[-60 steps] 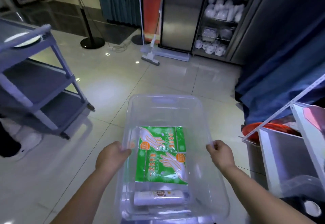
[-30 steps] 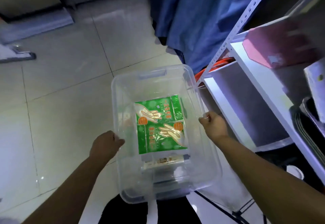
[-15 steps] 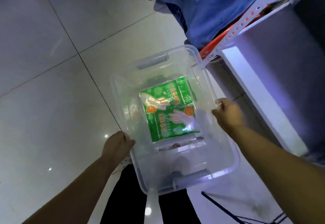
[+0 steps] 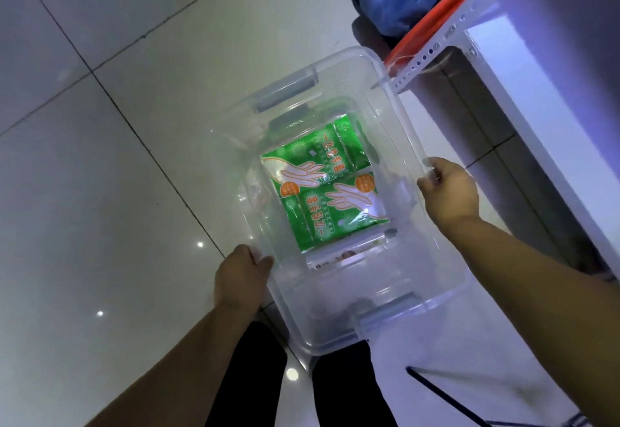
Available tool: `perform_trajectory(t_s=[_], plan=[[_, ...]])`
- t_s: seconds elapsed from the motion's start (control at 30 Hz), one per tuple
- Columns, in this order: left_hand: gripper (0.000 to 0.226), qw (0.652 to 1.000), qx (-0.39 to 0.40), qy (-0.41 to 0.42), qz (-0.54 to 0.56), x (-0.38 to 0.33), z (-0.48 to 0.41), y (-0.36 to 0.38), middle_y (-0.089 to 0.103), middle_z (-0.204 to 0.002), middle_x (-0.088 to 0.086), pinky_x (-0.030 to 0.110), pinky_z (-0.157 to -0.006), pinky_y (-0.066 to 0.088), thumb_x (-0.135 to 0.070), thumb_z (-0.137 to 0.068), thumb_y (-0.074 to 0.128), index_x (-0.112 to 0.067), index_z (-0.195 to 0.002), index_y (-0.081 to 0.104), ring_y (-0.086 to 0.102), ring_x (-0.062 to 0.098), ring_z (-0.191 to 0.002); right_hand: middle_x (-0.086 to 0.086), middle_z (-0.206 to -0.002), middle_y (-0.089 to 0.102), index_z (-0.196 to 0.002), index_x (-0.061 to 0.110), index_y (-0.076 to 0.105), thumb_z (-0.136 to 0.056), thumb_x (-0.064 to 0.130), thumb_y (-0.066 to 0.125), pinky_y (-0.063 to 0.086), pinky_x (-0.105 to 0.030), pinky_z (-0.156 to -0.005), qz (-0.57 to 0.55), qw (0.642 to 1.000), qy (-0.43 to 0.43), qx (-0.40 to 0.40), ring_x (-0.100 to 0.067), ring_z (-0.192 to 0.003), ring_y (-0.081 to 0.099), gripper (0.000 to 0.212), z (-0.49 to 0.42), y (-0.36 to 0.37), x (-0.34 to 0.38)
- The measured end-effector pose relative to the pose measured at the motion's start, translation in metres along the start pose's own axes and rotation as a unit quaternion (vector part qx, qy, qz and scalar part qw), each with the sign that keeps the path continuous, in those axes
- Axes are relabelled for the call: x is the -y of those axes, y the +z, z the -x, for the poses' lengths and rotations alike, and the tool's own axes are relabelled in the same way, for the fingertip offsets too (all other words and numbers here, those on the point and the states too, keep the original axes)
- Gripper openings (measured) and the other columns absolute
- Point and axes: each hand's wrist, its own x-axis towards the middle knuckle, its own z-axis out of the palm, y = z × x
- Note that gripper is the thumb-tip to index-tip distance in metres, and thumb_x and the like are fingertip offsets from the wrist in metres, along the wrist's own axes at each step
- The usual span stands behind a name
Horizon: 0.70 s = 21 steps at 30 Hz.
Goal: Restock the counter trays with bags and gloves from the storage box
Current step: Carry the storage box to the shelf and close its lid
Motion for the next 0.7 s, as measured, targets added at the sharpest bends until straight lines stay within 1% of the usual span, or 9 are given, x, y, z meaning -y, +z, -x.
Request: perform_trajectory(t_s=[0.07, 0.17, 0.27, 0.3, 0.37, 0.47, 0.57, 0.63, 0.7], plan=[[0.023, 1.000, 0.003, 0.003, 0.000, -0.001, 0.000, 0.002, 0.064, -0.090, 0.009, 0.026, -0.071, 0.038, -0.027, -0.084, 0.061, -0.007, -0.095, 0.060, 0.060, 0.028, -0.087, -0.015, -0.107, 0.063, -0.124, 0.011, 0.056, -0.090, 0.009, 0.051, 0.047, -0.034, -0.087, 0.001, 1.000, 0.009, -0.003, -0.031, -0.092, 0.059, 0.035, -0.001, 0.002, -0.002], [0.023, 1.000, 0.013, 0.013, -0.019, -0.001, 0.001, -0.001, 0.068, -0.100, 0.011, 0.028, -0.074, 0.045, -0.021, -0.087, 0.057, -0.007, -0.105, 0.059, 0.062, 0.028, -0.089, -0.018, -0.109, 0.063, -0.125, 0.008, 0.054, -0.091, 0.008, 0.048, 0.045, -0.035, -0.087, 0.003, 1.000, 0.007, 0.015, -0.035, -0.098, 0.058, 0.035, 0.001, 0.004, -0.004], [0.031, 0.998, -0.006, 0.039, -0.056, -0.008, 0.011, -0.014, 0.067, -0.109, 0.005, 0.028, -0.074, 0.044, -0.020, -0.086, 0.055, -0.013, -0.117, 0.055, 0.063, 0.027, -0.095, -0.016, -0.126, 0.059, -0.127, 0.008, 0.052, -0.091, 0.009, 0.051, 0.043, -0.037, -0.098, -0.031, 0.999, 0.005, 0.028, -0.032, -0.113, 0.056, 0.036, 0.013, -0.005, -0.007], [0.034, 0.996, -0.016, 0.054, -0.064, -0.013, 0.017, -0.020, 0.066, -0.112, 0.003, 0.027, -0.074, 0.043, -0.020, -0.086, 0.055, -0.015, -0.119, 0.054, 0.062, 0.026, -0.097, -0.015, -0.127, 0.058, -0.126, 0.008, 0.054, -0.092, 0.009, 0.052, 0.043, -0.038, -0.099, -0.032, 0.999, -0.002, 0.023, -0.032, -0.113, 0.056, 0.034, 0.019, -0.011, -0.008], [0.035, 0.991, -0.038, 0.097, -0.081, -0.029, 0.028, -0.031, 0.065, -0.116, 0.001, 0.029, -0.076, 0.044, -0.019, -0.085, 0.055, -0.018, -0.119, 0.054, 0.062, 0.025, -0.099, -0.016, -0.122, 0.061, -0.120, 0.006, 0.059, -0.092, 0.009, 0.053, 0.045, -0.035, -0.095, -0.032, 0.999, -0.016, 0.005, -0.031, -0.106, 0.058, 0.029, 0.032, -0.025, -0.011], [0.034, 0.980, -0.049, 0.166, -0.097, -0.067, 0.048, -0.048, 0.065, -0.118, 0.001, 0.031, -0.082, 0.046, -0.015, -0.083, 0.056, -0.018, -0.117, 0.056, 0.062, 0.025, -0.102, -0.013, -0.115, 0.064, -0.114, 0.007, 0.063, -0.091, 0.009, 0.054, 0.045, -0.026, -0.087, -0.044, 0.998, -0.019, -0.038, -0.026, -0.099, 0.060, 0.024, 0.057, -0.059, -0.014], [0.033, 0.962, -0.042, 0.247, -0.105, -0.110, 0.072, -0.059, 0.065, -0.116, 0.004, 0.032, -0.082, 0.046, -0.013, -0.082, 0.058, -0.017, -0.114, 0.057, 0.063, 0.028, -0.099, -0.006, -0.106, 0.062, -0.110, 0.008, 0.065, -0.092, 0.009, 0.053, 0.046, -0.028, -0.086, -0.094, 0.991, 0.028, -0.094, -0.021, -0.094, 0.059, 0.022, 0.089, -0.103, -0.023], [0.032, 0.946, -0.039, 0.302, -0.108, -0.140, 0.091, -0.062, 0.066, -0.114, 0.006, 0.034, -0.080, 0.047, -0.013, -0.081, 0.058, -0.016, -0.112, 0.058, 0.063, 0.029, -0.097, -0.003, -0.101, 0.059, -0.104, 0.011, 0.066, -0.091, 0.007, 0.052, 0.047, -0.030, -0.085, -0.151, 0.971, 0.087, -0.163, -0.019, -0.091, 0.058, 0.019, 0.113, -0.138, -0.036], [0.031, 0.933, -0.024, 0.341, -0.113, -0.166, 0.113, -0.063, 0.065, -0.115, 0.006, 0.035, -0.082, 0.047, -0.015, -0.081, 0.059, -0.016, -0.112, 0.058, 0.063, 0.028, -0.099, -0.004, -0.099, 0.059, -0.097, 0.015, 0.065, -0.089, 0.003, 0.050, 0.047, -0.026, -0.086, -0.221, 0.928, 0.135, -0.269, -0.016, -0.087, 0.057, 0.021, 0.138, -0.173, -0.049]])
